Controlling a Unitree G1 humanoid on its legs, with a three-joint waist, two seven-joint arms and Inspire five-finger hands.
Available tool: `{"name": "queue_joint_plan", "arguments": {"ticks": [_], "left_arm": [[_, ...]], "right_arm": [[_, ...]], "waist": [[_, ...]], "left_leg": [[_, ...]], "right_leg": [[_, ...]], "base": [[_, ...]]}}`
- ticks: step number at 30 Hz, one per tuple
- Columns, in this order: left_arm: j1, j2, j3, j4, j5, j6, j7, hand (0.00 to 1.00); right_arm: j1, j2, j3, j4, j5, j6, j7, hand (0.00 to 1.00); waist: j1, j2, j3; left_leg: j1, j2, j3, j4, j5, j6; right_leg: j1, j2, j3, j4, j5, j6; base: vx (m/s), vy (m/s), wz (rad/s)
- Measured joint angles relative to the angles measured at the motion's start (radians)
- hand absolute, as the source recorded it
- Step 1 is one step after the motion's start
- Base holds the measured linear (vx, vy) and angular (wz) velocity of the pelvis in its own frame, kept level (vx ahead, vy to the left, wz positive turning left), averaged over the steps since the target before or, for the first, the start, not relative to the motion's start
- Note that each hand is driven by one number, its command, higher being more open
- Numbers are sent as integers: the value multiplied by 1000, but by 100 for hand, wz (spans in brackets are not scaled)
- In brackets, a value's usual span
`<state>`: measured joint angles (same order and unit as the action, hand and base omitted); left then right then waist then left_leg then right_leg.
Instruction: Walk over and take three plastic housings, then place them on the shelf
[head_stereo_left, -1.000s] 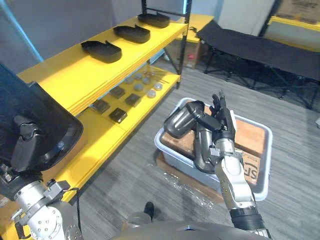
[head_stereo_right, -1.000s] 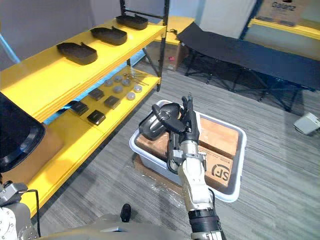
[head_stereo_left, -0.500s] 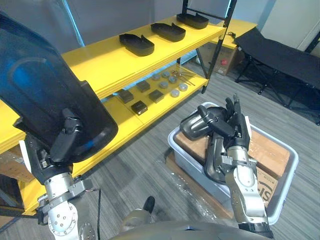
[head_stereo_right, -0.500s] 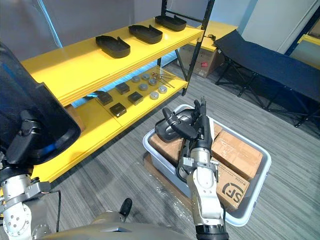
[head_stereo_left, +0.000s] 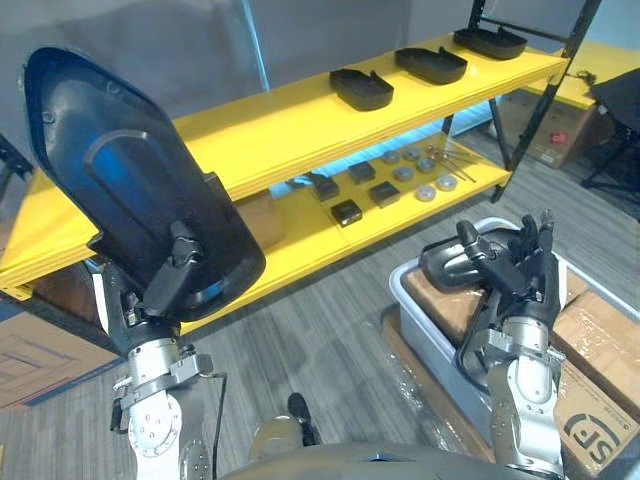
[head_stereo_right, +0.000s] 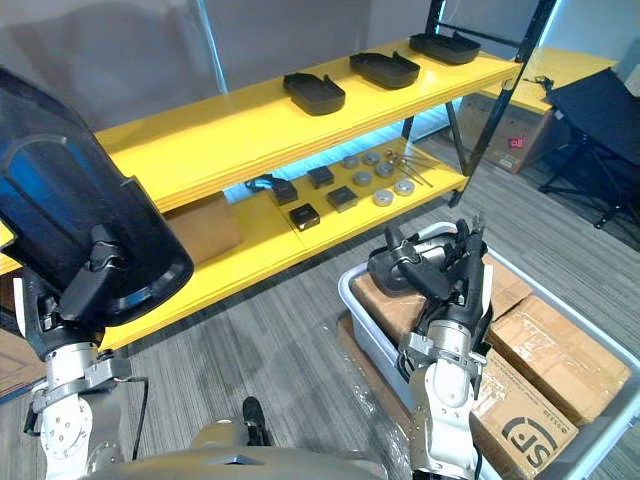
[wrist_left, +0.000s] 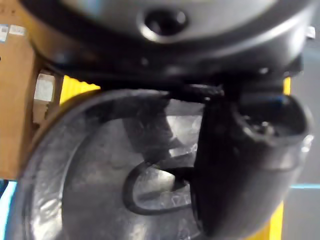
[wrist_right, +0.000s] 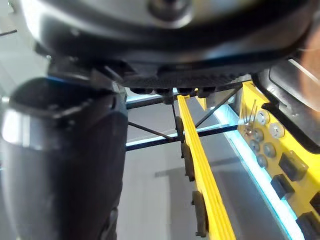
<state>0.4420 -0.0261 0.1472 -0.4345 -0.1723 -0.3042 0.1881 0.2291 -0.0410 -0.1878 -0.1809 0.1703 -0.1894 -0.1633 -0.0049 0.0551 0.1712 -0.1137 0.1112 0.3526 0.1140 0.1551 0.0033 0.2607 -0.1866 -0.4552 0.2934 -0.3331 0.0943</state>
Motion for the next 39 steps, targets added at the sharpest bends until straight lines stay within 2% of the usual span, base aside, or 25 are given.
{"name": "queue_joint_plan", "arguments": {"ticks": [2,8,11,12,13,14,15,16,17,18,19,20,21,23,25,27,29,30,32,33,34,35,36,37,39], "left_arm": [[-3,11,5,0,63,0,9,0],[-19,11,35,-3,67,0,24,0],[-39,10,36,-8,67,-1,26,0],[-45,8,40,-13,67,-1,26,0],[-47,8,58,-32,68,-1,21,0],[-50,8,67,-42,68,-1,21,0],[-53,9,87,-60,68,-1,19,0],[-74,7,103,-64,68,-2,18,0],[-93,8,104,-63,67,-2,17,0],[-133,12,104,-64,72,-3,8,0],[-160,26,104,-65,93,-3,9,0],[-170,35,106,-65,103,-4,14,0],[-189,46,104,-61,105,-4,26,0],[-213,45,103,-53,105,-4,38,0],[-225,46,104,-53,104,-4,45,0],[-239,46,102,-51,104,-4,47,0],[-240,45,96,-33,104,-3,46,0],[-236,44,95,-21,102,-2,45,0],[-223,42,92,-23,100,-1,42,0],[-210,44,94,-31,92,-1,40,0],[-193,38,92,-36,85,-2,37,0],[-189,27,85,-36,80,-1,36,0],[-186,0,72,-36,56,0,30,0],[-180,-16,54,-37,49,1,23,0],[-161,-19,43,-37,22,1,-5,0]], "right_arm": [[-16,0,38,3,0,0,1,100],[-84,-9,107,33,3,0,60,100],[-129,-29,122,51,22,-2,100,100],[-136,-28,122,51,43,-5,113,100],[-146,-19,122,51,43,-10,120,100],[-148,-13,121,51,44,-11,124,100],[-146,-3,116,52,46,-12,131,100],[-145,-2,110,54,56,-15,133,100],[-141,-4,102,55,64,-17,134,100],[-140,-1,82,64,74,-23,136,100],[-140,2,71,77,74,-25,137,100],[-139,4,66,84,74,-30,140,100],[-139,10,66,86,74,-45,157,100],[-143,11,63,85,75,-66,190,100],[-149,8,48,77,81,-66,224,100],[-149,6,30,50,92,-67,244,100],[-148,3,27,38,108,-67,253,100],[-144,2,30,29,120,-67,256,100],[-130,2,47,-17,121,-67,260,100],[-125,3,65,-53,122,-67,265,100],[-126,2,83,-79,122,-67,265,100],[-128,0,83,-91,120,-67,267,100],[-135,-12,82,-114,120,-69,265,100],[-135,-23,78,-127,121,-69,262,100],[-132,-33,73,-130,129,-68,264,100]], "waist": [[2,-19,12],[8,-13,17],[31,-9,46],[35,-10,47],[35,-27,57],[35,-37,64],[36,-44,65],[26,-44,66],[17,-42,65],[10,-40,64],[5,-44,63],[2,-50,63],[0,-54,63],[-8,-50,65],[-12,-50,63],[-20,-50,63],[-27,-43,61],[-26,-42,56],[-22,-62,42],[-21,-90,24],[-8,-119,-3],[6,-114,-17],[14,-79,-29],[8,-50,-46],[-1,-20,-66]], "left_leg": [[0,-21,-7,-17,1,1],[-20,-53,-34,-21,-7,10],[-27,-64,-44,18,-44,11],[-41,-72,-51,43,-60,13],[-52,-89,-53,75,-82,19],[-59,-95,-54,103,-99,29],[-65,-109,-57,162,-147,43],[-67,-123,-76,186,-183,38],[-67,-133,-93,181,-185,42],[-59,-144,-119,154,-184,42],[-27,-150,-152,102,-181,47],[-9,-155,-161,74,-173,58],[21,-157,-177,42,-164,71],[73,-156,-216,-4,-167,75],[102,-153,-243,-26,-178,71],[112,-149,-272,-23,-195,65],[130,-128,-299,8,-214,47],[149,-110,-312,33,-239,24],[181,-98,-310,49,-270,-11],[197,-98,-308,61,-305,-35],[213,-96,-306,87,-350,-60],[209,-78,-301,110,-373,-74],[205,-27,-304,143,-410,-94],[210,11,-299,137,-417,-103],[237,48,-276,111,-402,-119]], "right_leg": [[-2,-8,24,-9,0,0],[-5,-21,20,-7,0,0],[8,-35,15,1,-1,-1],[13,-43,8,-3,-8,-13],[25,-64,5,-15,-34,-34],[33,-75,-1,-14,-38,-34],[55,-90,-8,6,-44,-47],[24,-115,-3,124,-27,-61],[-17,-134,4,218,0,-82],[-117,-162,45,397,95,-151],[-188,-165,116,515,209,-142],[-216,-157,152,553,228,-109],[-261,-129,200,582,160,-81],[-317,-83,213,510,76,-77],[-372,-56,222,381,64,-80],[-432,-30,294,225,81,-58],[-459,-3,363,101,127,-39],[-459,3,368,37,176,-36],[-443,-5,344,-31,295,-38],[-424,-17,336,-57,418,-47],[-392,-24,315,-71,446,-25],[-370,-10,306,-96,414,-6],[-332,37,283,-143,392,-6],[-320,70,261,-154,379,-27],[-310,104,252,-148,349,-48]], "base": [[62,38,16],[22,32,19],[5,59,14],[33,102,21],[45,117,22],[95,145,14],[144,121,19],[161,132,36],[175,163,69],[195,210,75],[217,193,65],[291,158,49],[252,90,35],[260,71,43],[285,11,47],[291,-69,55],[310,-125,46],[340,-177,40],[348,-227,39],[370,-340,25],[371,-376,10],[335,-387,-8],[263,-322,-1],[239,-283,9],[254,-246,8]]}}
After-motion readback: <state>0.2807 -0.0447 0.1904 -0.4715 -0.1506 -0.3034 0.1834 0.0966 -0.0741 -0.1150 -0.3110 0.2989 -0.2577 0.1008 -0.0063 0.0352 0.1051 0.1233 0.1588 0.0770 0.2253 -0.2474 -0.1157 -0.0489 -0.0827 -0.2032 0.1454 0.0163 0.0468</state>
